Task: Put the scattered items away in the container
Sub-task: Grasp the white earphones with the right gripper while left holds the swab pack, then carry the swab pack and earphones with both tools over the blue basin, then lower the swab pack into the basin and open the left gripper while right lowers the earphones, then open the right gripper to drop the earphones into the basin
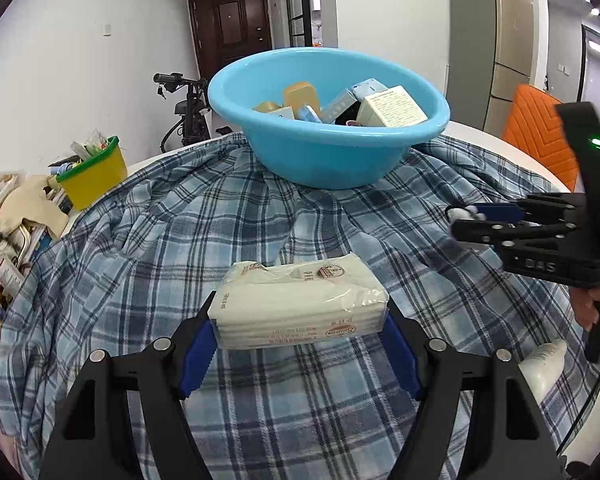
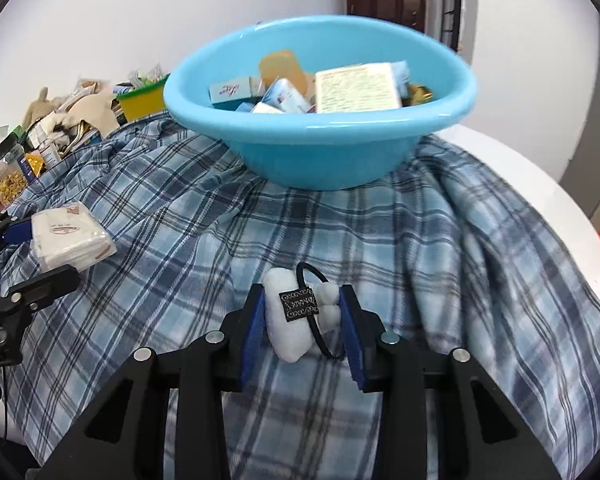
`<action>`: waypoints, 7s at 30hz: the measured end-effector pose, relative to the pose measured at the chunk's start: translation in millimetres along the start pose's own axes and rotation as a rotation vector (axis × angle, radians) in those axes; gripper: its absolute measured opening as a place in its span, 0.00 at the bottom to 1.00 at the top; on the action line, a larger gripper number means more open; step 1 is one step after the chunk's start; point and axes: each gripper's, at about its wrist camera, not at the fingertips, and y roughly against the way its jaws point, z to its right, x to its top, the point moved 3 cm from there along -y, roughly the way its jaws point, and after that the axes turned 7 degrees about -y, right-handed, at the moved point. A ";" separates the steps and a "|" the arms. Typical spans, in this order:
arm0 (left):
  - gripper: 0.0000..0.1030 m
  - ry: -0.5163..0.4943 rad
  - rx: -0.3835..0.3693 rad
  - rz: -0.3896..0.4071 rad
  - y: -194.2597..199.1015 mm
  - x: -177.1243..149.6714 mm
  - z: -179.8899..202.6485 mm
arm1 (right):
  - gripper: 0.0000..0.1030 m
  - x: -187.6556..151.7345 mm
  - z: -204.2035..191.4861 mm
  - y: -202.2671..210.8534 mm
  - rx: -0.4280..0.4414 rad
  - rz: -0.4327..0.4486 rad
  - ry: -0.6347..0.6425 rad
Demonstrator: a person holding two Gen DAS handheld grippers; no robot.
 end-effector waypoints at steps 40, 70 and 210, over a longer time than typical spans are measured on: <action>0.74 0.082 -0.008 0.063 29.8 29.9 8.3 | 0.34 -9.4 0.1 69.5 0.030 0.159 -0.084; 0.74 0.065 0.063 0.368 135.4 128.5 -7.2 | 0.34 81.1 -25.2 172.8 0.019 0.467 -0.035; 0.85 0.161 0.002 -0.329 -144.6 279.9 -74.1 | 0.66 253.8 77.7 -41.8 -0.143 -0.306 -0.211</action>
